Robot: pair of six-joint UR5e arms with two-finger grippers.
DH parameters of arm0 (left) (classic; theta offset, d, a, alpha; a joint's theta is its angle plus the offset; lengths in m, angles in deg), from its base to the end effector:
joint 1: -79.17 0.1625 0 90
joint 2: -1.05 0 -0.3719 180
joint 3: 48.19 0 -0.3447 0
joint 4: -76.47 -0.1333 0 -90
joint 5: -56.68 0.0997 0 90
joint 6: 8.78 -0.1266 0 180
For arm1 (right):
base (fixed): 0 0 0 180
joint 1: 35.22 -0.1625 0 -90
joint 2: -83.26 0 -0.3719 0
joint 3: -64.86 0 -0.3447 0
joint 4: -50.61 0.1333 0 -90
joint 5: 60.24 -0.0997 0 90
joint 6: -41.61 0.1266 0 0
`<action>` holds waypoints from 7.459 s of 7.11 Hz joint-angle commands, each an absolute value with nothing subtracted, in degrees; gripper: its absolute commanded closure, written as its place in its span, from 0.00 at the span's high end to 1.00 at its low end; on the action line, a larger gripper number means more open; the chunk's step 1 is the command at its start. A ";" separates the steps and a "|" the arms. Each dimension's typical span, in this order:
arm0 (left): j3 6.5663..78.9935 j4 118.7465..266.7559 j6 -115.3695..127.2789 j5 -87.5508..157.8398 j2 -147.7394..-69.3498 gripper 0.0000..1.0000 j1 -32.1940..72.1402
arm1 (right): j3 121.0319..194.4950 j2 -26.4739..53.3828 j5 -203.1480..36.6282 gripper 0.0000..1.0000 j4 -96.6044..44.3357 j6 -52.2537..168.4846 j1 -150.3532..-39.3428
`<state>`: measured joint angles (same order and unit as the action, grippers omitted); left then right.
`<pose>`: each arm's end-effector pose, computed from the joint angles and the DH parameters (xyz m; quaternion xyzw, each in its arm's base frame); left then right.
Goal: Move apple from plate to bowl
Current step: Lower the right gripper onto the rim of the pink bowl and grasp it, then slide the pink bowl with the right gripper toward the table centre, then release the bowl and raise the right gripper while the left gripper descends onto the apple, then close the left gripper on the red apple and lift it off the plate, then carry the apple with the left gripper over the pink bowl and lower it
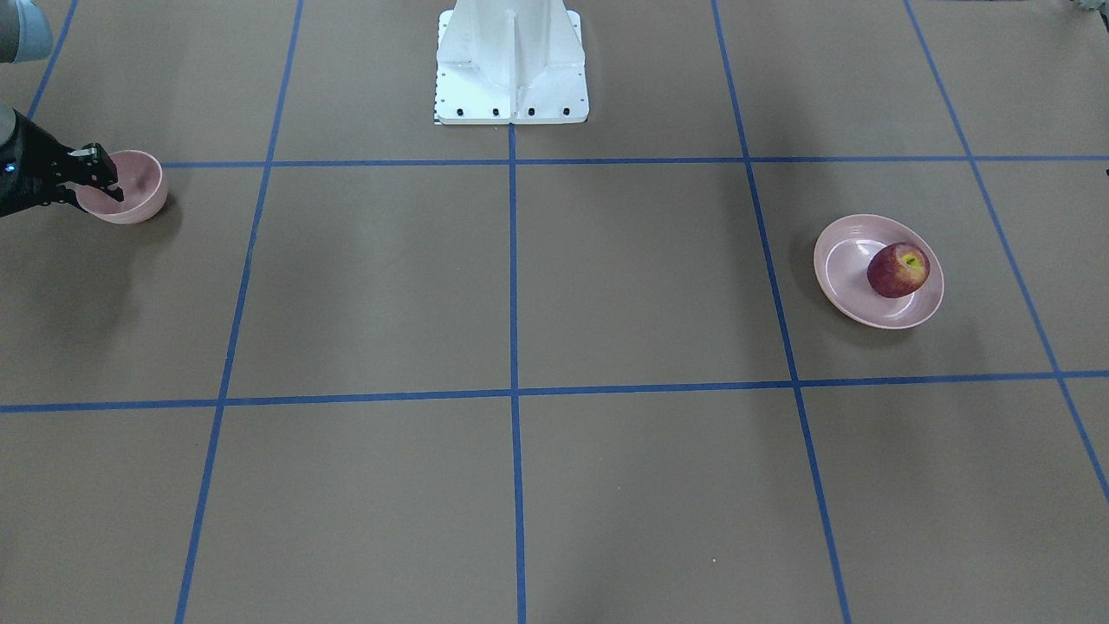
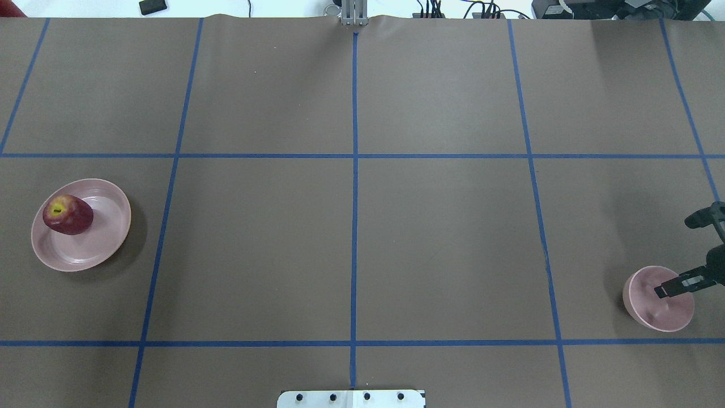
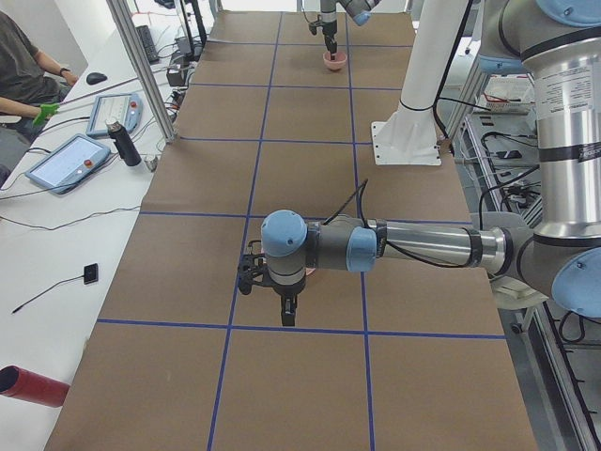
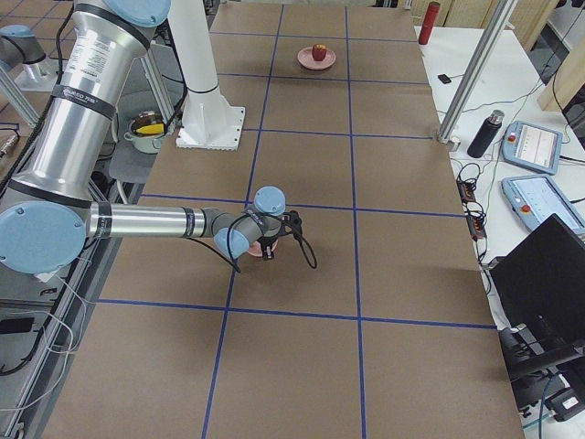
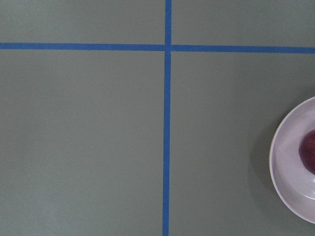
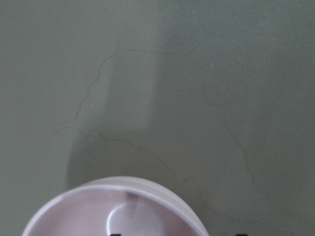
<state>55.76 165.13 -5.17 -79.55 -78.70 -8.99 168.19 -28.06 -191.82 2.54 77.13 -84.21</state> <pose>-0.0296 -0.3822 0.5896 0.0003 0.3930 -0.0061 0.9195 -0.1871 -0.2902 0.5798 0.0040 -0.4355 -0.1463 0.8882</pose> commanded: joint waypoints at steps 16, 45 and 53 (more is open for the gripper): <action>54.82 167.26 -5.17 -79.55 -79.72 0.98 -8.37 | 154.98 28.48 -180.30 0.00 -24.18 94.66 -80.92; 53.25 174.82 64.73 -64.93 -118.25 0.00 35.26 | 165.59 -0.19 -191.63 1.00 -24.18 77.76 -99.52; 17.05 177.95 68.92 -52.94 -150.56 0.00 41.72 | 163.03 -8.06 -194.53 1.00 -23.30 62.36 -107.29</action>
<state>20.47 175.05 68.76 -54.18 -149.81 41.20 163.05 -8.00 -194.49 -23.46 62.39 -107.26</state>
